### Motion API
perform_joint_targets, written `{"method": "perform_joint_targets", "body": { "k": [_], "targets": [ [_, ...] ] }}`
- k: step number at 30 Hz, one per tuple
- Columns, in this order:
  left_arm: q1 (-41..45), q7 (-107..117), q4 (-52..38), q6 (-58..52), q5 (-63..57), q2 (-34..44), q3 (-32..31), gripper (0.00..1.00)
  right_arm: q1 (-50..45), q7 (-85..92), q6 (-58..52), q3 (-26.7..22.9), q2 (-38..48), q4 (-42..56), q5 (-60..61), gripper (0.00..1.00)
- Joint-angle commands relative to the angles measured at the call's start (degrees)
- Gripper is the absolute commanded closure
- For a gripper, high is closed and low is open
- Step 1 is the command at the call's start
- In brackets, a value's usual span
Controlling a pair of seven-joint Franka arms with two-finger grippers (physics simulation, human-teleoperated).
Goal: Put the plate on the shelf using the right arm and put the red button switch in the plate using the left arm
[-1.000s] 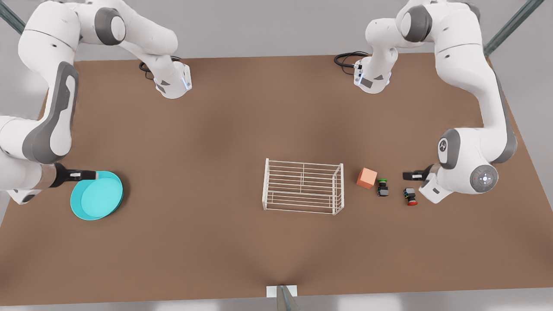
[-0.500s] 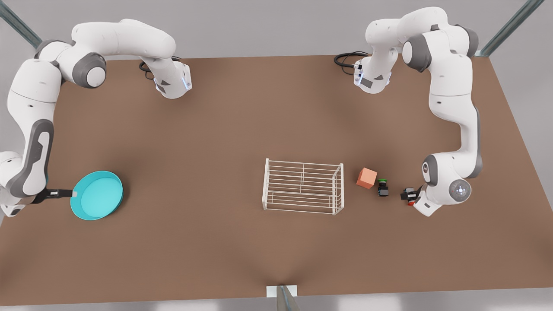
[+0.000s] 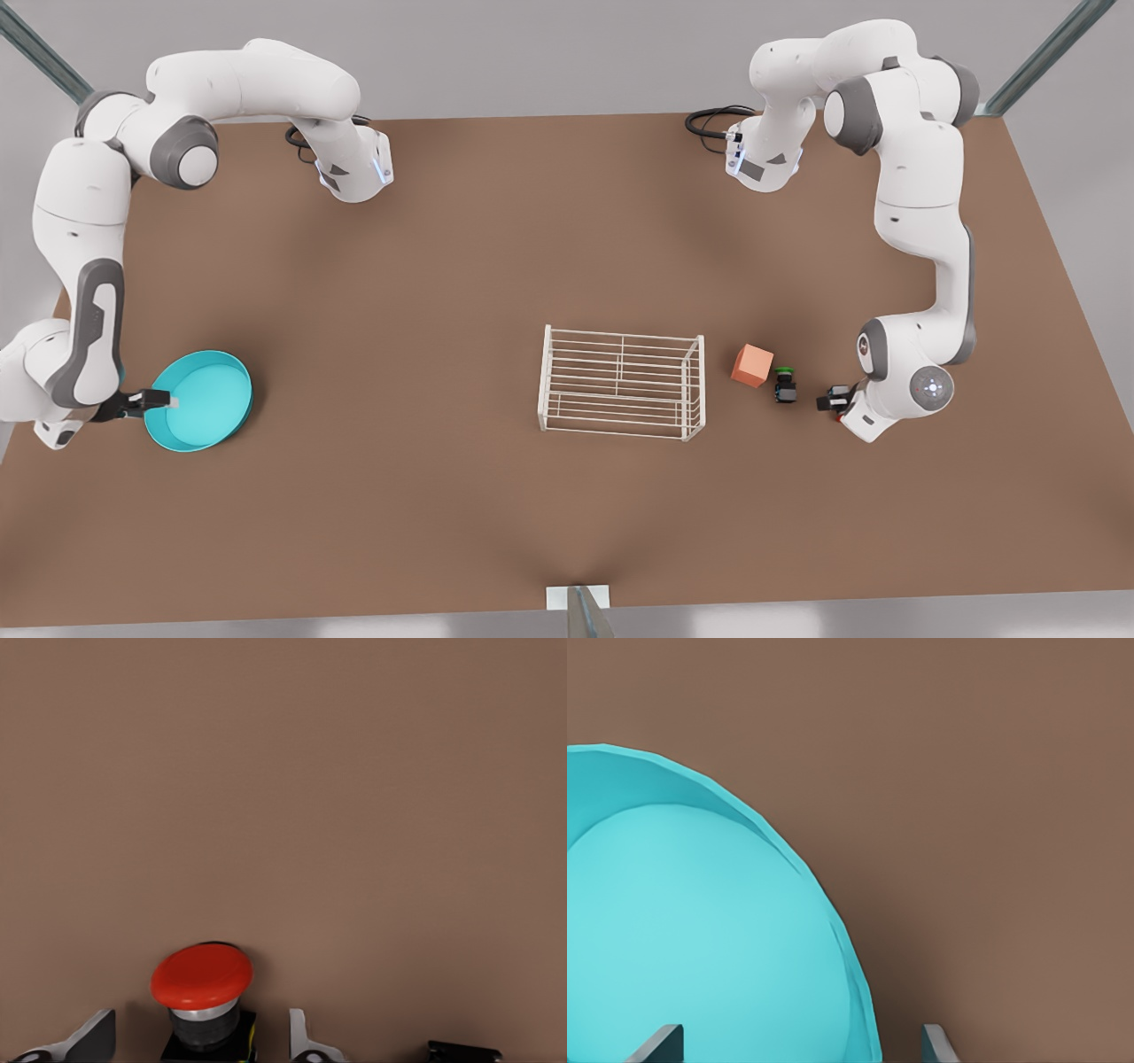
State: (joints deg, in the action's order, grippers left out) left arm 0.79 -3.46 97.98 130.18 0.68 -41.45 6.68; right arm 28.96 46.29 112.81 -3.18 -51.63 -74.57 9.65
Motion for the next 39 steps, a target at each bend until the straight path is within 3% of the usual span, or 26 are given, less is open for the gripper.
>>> {"method": "perform_joint_targets", "body": {
  "k": [1,2,5,10,14,15,21,23,26,33,36,39],
  "targets": [
    [0.00,-0.76,0.02,-0.02,0.11,0.05,0.00,0.22,-0.04,9.26,1.19,0.01,-0.05,-0.05,0.63,0.01],
    [0.00,-0.76,0.02,-0.28,0.11,0.05,0.00,0.22,-0.04,9.26,1.19,0.01,-0.14,-0.05,0.54,0.05],
    [0.00,-1.02,0.19,-0.54,0.11,0.05,0.00,0.23,-0.04,9.43,1.19,0.01,-0.14,-0.05,0.54,0.32],
    [0.00,-1.02,0.10,-2.48,0.11,0.41,0.00,0.23,-0.13,9.43,1.10,0.01,-0.66,0.04,0.37,0.59],
    [0.00,-1.02,0.10,-2.57,0.11,0.49,0.00,0.23,-0.22,9.52,1.01,0.10,-0.84,0.04,0.37,0.64],
    [0.00,-1.02,0.10,-2.57,0.11,0.49,0.00,0.23,-0.22,9.52,0.40,0.28,-0.58,0.04,0.37,0.74],
    [0.00,-0.84,0.02,-3.88,0.11,0.58,0.00,0.23,-0.92,9.61,-0.48,0.36,0.04,0.13,0.19,0.79],
    [0.18,-0.84,0.10,-3.97,0.11,0.58,0.00,0.23,-0.83,9.61,-3.91,2.64,1.62,0.48,0.28,0.79],
    [0.26,-0.67,0.02,-3.97,0.11,0.67,0.09,0.23,-0.75,9.52,-10.41,9.85,4.87,1.18,0.37,0.79],
    [0.26,-0.58,-0.25,-3.44,0.11,0.49,0.09,0.30,-0.48,8.47,-14.46,27.78,5.75,4.26,0.63,0.79],
    [0.26,-0.58,-0.25,-3.36,0.02,0.41,0.09,0.34,-1.01,-6.73,-14.72,37.27,6.46,4.44,0.45,0.79],
    [0.18,-0.58,-0.34,-3.36,0.02,0.41,0.09,0.48,-9.53,-18.33,-14.63,37.98,6.98,6.54,-0.07,0.79]
  ]
}}
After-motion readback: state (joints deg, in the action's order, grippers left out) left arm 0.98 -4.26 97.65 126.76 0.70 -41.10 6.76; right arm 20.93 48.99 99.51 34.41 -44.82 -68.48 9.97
